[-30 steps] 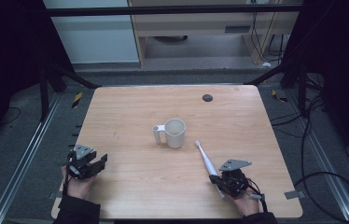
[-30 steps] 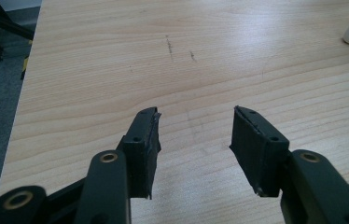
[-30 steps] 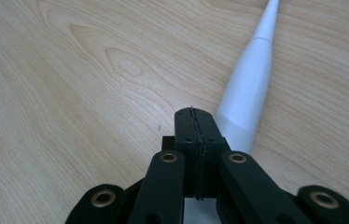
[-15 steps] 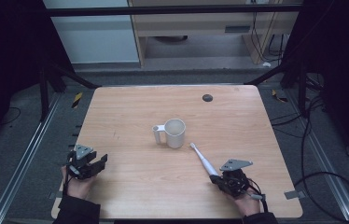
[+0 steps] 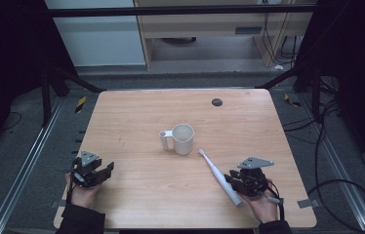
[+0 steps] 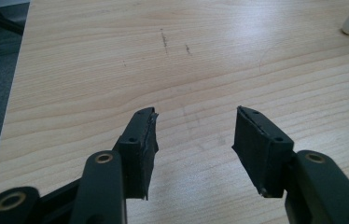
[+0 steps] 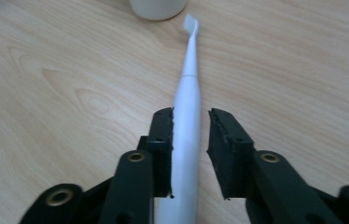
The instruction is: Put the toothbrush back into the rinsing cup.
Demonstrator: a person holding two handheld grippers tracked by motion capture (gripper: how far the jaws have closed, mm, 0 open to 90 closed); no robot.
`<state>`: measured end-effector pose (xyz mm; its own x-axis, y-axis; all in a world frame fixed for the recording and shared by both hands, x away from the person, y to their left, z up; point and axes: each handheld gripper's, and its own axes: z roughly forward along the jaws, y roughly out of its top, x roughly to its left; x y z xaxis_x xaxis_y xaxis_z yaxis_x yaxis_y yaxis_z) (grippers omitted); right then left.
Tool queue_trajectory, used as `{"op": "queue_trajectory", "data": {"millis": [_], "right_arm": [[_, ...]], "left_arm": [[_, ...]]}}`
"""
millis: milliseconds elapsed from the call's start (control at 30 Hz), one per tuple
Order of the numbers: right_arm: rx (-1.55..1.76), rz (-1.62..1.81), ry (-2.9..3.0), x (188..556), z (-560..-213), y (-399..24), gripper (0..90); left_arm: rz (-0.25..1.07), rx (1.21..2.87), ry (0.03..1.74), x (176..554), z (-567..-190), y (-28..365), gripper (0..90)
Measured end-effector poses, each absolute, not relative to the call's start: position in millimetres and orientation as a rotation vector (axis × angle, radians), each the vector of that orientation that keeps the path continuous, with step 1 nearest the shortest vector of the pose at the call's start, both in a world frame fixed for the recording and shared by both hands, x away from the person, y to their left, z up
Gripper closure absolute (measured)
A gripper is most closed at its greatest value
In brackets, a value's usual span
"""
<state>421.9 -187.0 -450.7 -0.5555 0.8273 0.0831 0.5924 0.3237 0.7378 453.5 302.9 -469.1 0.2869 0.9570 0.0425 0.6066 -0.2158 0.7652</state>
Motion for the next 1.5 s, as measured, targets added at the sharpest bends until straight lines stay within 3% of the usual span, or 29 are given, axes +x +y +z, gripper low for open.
{"op": "queue_trajectory", "data": {"millis": [433,1500], "right_arm": [[1.280,0.953,2.290,443.1,-428.1,-171.3,46.3],[1.351,0.754,2.456,491.3,-428.1,-136.5,46.1]], "left_arm": [[0.684,1.948,1.406,455.2,-471.9,301.4,41.2],[0.666,1.972,1.394,456.1,-473.6,299.1,40.4]]}}
